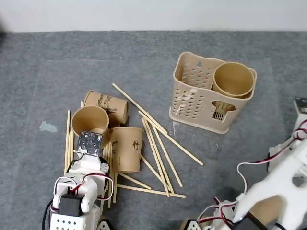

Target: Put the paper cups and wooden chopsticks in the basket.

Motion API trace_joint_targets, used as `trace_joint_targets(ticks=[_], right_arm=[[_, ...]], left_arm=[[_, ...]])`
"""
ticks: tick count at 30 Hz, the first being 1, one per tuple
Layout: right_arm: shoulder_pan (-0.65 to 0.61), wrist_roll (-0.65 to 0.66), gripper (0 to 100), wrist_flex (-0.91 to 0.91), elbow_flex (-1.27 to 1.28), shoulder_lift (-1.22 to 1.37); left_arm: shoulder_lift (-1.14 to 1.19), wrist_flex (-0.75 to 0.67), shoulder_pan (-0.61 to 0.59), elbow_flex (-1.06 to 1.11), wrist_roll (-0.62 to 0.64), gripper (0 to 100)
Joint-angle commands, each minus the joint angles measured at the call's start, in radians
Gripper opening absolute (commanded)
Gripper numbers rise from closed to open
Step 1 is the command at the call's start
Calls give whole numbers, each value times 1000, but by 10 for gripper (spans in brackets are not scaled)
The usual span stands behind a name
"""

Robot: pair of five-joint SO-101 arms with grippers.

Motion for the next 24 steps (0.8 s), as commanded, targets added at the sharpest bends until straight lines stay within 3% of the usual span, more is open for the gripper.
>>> trace_joint_targets(ticks=[1,11,24], right_arm=[[41,58,102,-42,-5,-39],[117,198,102,-47,-5,-5],[151,195,102,-275,-11,289]], left_arm=[[-11,3,-5,-19,-6,13],[-11,3,-5,-19,-6,13],[-11,3,-5,-19,-6,13]])
